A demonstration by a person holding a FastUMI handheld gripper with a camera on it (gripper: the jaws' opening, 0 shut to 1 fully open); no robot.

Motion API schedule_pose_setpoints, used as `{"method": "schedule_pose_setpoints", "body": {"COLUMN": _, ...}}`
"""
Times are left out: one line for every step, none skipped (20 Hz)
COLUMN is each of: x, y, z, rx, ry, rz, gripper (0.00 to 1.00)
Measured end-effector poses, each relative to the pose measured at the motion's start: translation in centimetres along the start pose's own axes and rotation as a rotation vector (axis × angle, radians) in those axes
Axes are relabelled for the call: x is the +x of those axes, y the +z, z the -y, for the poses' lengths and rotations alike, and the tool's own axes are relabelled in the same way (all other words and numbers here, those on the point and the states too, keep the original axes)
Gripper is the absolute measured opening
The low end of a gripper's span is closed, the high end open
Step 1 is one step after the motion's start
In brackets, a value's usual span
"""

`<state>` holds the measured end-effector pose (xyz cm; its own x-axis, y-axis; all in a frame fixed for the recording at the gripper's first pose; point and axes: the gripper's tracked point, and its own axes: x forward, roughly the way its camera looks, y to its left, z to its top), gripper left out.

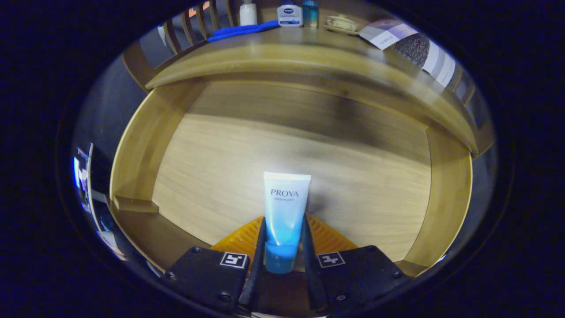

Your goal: Pull open the drawer, take out the items inside it, and place them on the countertop above the cabinet.

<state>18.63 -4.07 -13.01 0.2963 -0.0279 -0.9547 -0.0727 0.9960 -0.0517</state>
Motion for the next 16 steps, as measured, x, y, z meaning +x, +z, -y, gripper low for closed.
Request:
{"method": "schedule_pose_setpoints", "body": {"x": -0.7, "y": 0.5, "z": 0.1, "rx": 0.001, "ry": 0.000, "rz": 0.018, "gripper": 0.44}}
{"method": "schedule_pose_setpoints", "body": {"x": -1.4, "y": 0.9, "z": 0.0, "rx": 0.004, "ry": 0.003, "rz": 0.035, "gripper": 0.44}}
{"method": "schedule_pose_setpoints", "body": {"x": -2.2, "y": 1.5, "z": -0.1, "rx": 0.005, "ry": 0.007, "rz": 0.052, "gripper": 0.44}}
{"method": "schedule_pose_setpoints", "body": {"x": -3.0, "y": 2.0, "z": -0.1, "rx": 0.002, "ry": 0.008, "rz": 0.070, "gripper": 0.44}}
{"method": "schedule_pose_setpoints", "body": {"x": -3.7, "y": 2.7, "z": -0.2, "rx": -0.002, "ry": 0.006, "rz": 0.090, "gripper": 0.44}}
{"method": "schedule_pose_setpoints", "body": {"x": -4.4, "y": 3.2, "z": -0.2, "rx": -0.006, "ry": 0.001, "rz": 0.110, "gripper": 0.44}}
{"method": "schedule_pose_setpoints", "body": {"x": -5.2, "y": 3.9, "z": -0.3, "rx": -0.007, "ry": 0.001, "rz": 0.130, "gripper": 0.44}}
{"method": "schedule_pose_setpoints", "body": {"x": -5.9, "y": 4.6, "z": -0.5, "rx": 0.000, "ry": 0.006, "rz": 0.152, "gripper": 0.44}}
{"method": "schedule_pose_setpoints", "body": {"x": -6.5, "y": 5.3, "z": -0.7, "rx": 0.008, "ry": 0.011, "rz": 0.175, "gripper": 0.44}}
{"method": "schedule_pose_setpoints", "body": {"x": -7.1, "y": 6.2, "z": -0.9, "rx": 0.009, "ry": 0.017, "rz": 0.200, "gripper": 0.44}}
{"method": "schedule_pose_setpoints", "body": {"x": -7.7, "y": 7.0, "z": -1.0, "rx": 0.012, "ry": 0.016, "rz": 0.222, "gripper": 0.44}}
{"method": "schedule_pose_setpoints", "body": {"x": -8.1, "y": 7.9, "z": -1.1, "rx": 0.015, "ry": 0.015, "rz": 0.242, "gripper": 0.44}}
{"method": "schedule_pose_setpoints", "body": {"x": -8.6, "y": 8.7, "z": -1.4, "rx": 0.020, "ry": 0.015, "rz": 0.260, "gripper": 0.44}}
{"method": "schedule_pose_setpoints", "body": {"x": -9.0, "y": 9.4, "z": -1.7, "rx": 0.034, "ry": 0.019, "rz": 0.275, "gripper": 0.44}}
{"method": "schedule_pose_setpoints", "body": {"x": -9.3, "y": 10.2, "z": -2.0, "rx": 0.041, "ry": 0.022, "rz": 0.288, "gripper": 0.44}}
{"method": "schedule_pose_setpoints", "body": {"x": -9.5, "y": 11.0, "z": -2.1, "rx": 0.052, "ry": 0.021, "rz": 0.302, "gripper": 0.44}}
